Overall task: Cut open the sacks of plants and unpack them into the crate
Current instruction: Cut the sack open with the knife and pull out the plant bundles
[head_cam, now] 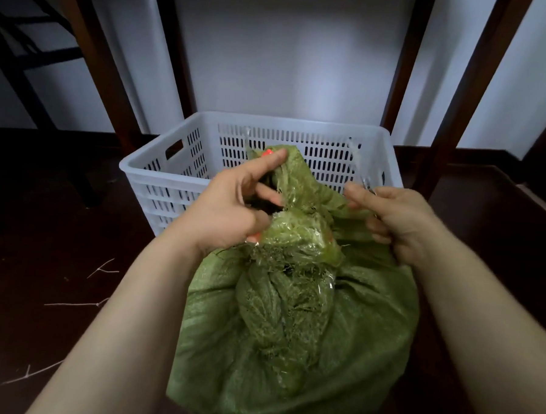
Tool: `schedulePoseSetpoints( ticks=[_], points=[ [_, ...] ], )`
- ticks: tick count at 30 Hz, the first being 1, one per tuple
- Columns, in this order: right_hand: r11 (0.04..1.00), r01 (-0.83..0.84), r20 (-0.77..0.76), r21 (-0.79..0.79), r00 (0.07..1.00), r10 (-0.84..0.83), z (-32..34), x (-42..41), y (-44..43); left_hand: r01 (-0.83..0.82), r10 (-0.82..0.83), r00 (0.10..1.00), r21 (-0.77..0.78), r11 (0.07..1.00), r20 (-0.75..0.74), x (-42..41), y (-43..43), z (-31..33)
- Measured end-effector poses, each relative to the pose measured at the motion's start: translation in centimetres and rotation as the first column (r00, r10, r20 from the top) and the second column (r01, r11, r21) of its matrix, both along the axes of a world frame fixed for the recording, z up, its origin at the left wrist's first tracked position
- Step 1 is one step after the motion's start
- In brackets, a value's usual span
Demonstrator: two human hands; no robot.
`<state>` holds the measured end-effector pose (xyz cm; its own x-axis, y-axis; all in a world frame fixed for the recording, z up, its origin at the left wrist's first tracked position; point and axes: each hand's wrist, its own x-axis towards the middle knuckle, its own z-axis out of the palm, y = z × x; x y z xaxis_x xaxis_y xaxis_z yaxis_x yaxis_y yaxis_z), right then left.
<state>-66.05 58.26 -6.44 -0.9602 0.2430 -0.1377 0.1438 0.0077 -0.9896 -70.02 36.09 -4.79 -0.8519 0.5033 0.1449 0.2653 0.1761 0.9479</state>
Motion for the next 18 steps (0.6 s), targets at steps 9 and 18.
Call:
schedulePoseSetpoints(
  ticks=[9,18],
  points=[
    [0.994,0.063,-0.025,-0.086,0.998,-0.065,-1.0,-1.0,-2.4,-0.188,0.099,0.937,-0.243,0.952,-0.336,-0.1,-0.1,0.5],
    [0.994,0.010,-0.201,-0.113,0.979,-0.033,1.4,-0.2,-4.0,-0.375,0.200,0.898,-0.441,0.816,-0.392,1.4,2.8,1.8]
  ],
)
